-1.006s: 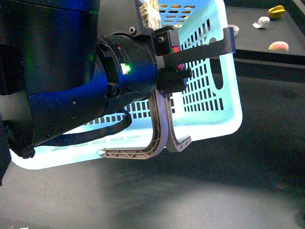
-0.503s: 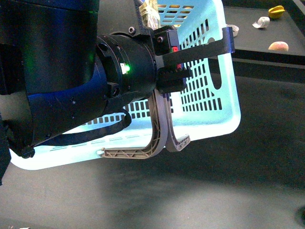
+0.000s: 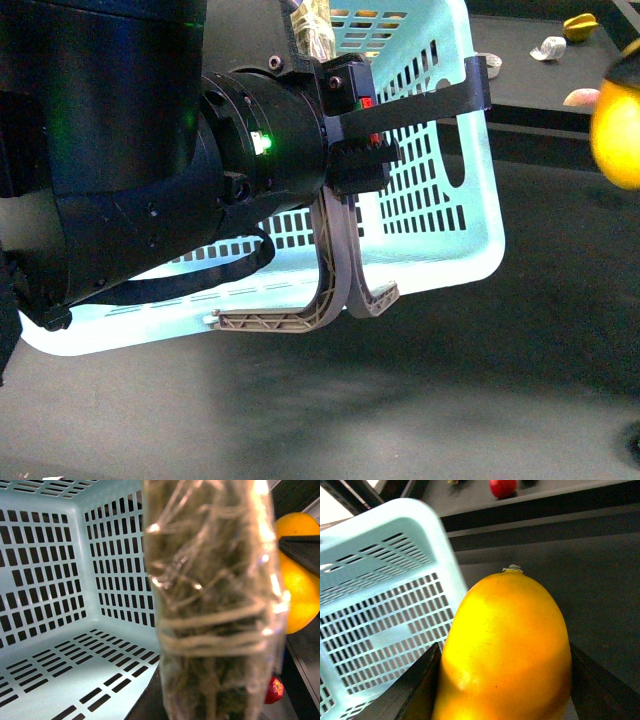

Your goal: Pick mango with right arm and hold basket with left

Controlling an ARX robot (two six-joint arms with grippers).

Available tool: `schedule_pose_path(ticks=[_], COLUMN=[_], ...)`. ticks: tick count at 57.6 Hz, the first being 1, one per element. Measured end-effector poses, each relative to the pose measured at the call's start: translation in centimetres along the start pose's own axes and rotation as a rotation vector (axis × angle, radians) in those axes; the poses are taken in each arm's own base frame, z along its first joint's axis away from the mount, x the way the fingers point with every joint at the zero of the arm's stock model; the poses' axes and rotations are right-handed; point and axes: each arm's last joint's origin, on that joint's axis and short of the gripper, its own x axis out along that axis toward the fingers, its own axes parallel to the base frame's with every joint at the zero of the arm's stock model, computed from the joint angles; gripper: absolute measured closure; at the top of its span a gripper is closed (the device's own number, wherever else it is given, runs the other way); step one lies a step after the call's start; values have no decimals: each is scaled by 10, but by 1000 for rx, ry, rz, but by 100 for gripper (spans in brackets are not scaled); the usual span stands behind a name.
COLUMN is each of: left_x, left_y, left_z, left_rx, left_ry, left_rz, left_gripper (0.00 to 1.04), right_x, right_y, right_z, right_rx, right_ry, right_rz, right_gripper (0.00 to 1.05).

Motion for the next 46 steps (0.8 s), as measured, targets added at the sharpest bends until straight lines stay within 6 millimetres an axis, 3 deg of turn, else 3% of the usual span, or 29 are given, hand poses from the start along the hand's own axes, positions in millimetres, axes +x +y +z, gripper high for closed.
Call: schedule_pose_path(ticks=[10, 28, 46], left_x=[0, 0, 0], left_y=[0, 0, 0], left_z=[0, 0, 0], left_rx=[0, 0, 0], left_ry=[1, 1, 1], left_rz=[-3, -3, -2], left_gripper=[100, 100, 100], right_x=[19, 60, 77], right_y=[46, 67, 78], right_z=[-11, -40, -49], right_rx=[-37, -5, 1], right_ry=[17, 71, 71], right_rz=[27, -19, -14], right_gripper=[41, 41, 40])
